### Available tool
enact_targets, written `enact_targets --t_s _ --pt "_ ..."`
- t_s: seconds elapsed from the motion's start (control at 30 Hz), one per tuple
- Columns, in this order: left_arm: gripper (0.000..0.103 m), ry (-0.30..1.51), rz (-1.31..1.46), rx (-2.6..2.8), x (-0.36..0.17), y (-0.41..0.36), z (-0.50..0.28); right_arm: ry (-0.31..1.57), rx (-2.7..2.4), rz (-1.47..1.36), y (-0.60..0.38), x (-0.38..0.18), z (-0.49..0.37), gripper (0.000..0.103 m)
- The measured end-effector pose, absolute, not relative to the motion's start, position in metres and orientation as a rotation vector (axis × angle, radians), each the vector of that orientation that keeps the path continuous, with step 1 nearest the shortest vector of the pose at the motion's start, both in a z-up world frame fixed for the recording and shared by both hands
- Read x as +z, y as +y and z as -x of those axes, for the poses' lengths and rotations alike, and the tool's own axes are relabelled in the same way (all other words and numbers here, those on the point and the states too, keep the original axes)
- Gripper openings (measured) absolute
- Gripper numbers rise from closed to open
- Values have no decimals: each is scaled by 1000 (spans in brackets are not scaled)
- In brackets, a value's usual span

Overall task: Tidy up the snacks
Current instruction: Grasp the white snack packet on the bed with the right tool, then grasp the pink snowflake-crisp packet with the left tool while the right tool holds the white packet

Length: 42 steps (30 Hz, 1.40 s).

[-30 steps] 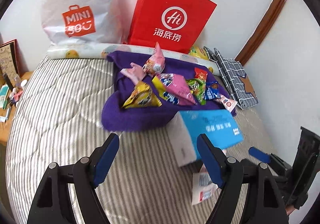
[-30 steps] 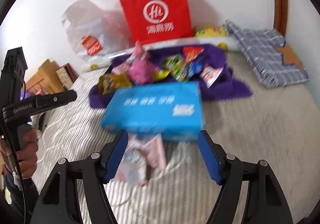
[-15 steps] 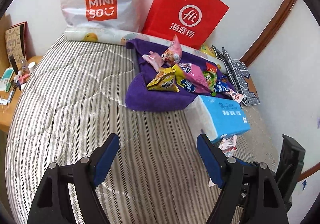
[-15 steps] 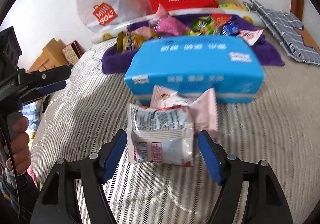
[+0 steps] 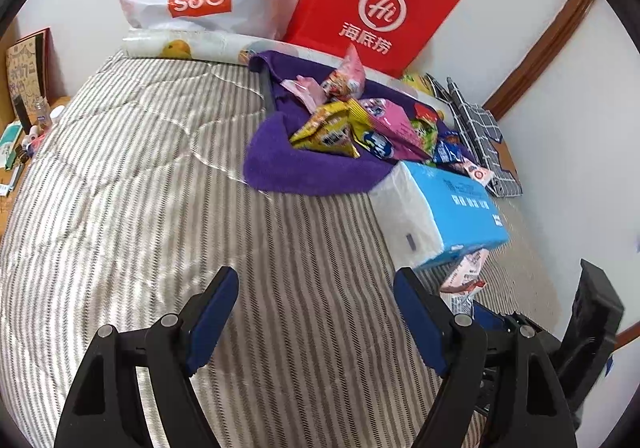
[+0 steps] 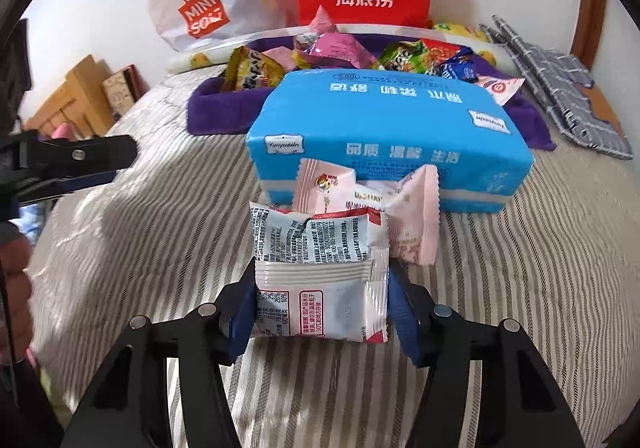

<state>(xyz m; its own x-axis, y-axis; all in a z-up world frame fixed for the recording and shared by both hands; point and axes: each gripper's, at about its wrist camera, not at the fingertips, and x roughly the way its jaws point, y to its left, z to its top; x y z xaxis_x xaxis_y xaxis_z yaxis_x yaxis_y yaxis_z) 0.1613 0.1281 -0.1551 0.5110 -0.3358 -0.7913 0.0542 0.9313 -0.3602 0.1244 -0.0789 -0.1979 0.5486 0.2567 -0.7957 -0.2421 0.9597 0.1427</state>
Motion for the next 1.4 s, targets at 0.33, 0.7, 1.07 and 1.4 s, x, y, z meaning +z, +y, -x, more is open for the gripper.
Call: enact_targets --t_s 0.33,0.7,1.07,1.4 --pt "79 1070 258 -314 -176 70 -161 875 268 -75 -143 -180 -100 58" --pt "93 1019 206 -317 -183 28 -155 874 164 -183 -230 -189 -105 58" --pt "99 994 153 -270 -188 14 -159 833 125 -118 -246 -191 -132 58" --pt "103 994 123 -284 -189 9 -160 842 158 -113 -239 -203 -156 58"
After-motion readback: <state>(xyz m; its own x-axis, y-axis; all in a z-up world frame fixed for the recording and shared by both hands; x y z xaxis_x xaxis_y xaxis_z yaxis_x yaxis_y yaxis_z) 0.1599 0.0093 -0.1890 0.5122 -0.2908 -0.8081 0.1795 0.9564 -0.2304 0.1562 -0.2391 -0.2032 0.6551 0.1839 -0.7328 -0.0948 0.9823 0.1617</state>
